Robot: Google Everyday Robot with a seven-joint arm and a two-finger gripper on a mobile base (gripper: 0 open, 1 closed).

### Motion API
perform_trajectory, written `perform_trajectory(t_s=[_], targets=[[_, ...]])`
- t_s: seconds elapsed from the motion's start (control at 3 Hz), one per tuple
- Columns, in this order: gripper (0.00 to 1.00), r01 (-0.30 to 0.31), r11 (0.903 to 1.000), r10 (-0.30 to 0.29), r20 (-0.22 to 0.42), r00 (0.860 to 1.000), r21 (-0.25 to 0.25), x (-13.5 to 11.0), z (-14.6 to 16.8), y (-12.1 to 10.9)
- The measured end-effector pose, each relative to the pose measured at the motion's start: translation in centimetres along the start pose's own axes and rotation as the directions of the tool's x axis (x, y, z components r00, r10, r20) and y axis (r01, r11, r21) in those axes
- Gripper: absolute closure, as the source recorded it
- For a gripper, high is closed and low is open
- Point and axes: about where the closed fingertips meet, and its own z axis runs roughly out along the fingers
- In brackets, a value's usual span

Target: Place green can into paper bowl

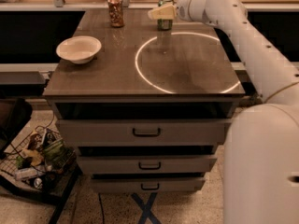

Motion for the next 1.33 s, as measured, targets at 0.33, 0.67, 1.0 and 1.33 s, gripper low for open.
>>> perform_trajectory(t_s=[0.33, 0.67, 1.0, 1.33], targets=[[0.0, -0.001, 1.0, 0.001, 0.002, 1.0, 0.007, 1.1, 1.9, -1.4], [0.0, -0.004, 0.9996, 0.003, 0.003, 1.0, 0.027, 2.0, 3.0, -2.8], [0.0, -0.013, 0.9988, 0.013, -0.001, 1.0, 0.046, 2.7, 3.6, -3.8], [0.0, -0.033, 0.9981, 0.032, 0.008, 0.999, 0.053, 3.1, 4.5, -4.2]])
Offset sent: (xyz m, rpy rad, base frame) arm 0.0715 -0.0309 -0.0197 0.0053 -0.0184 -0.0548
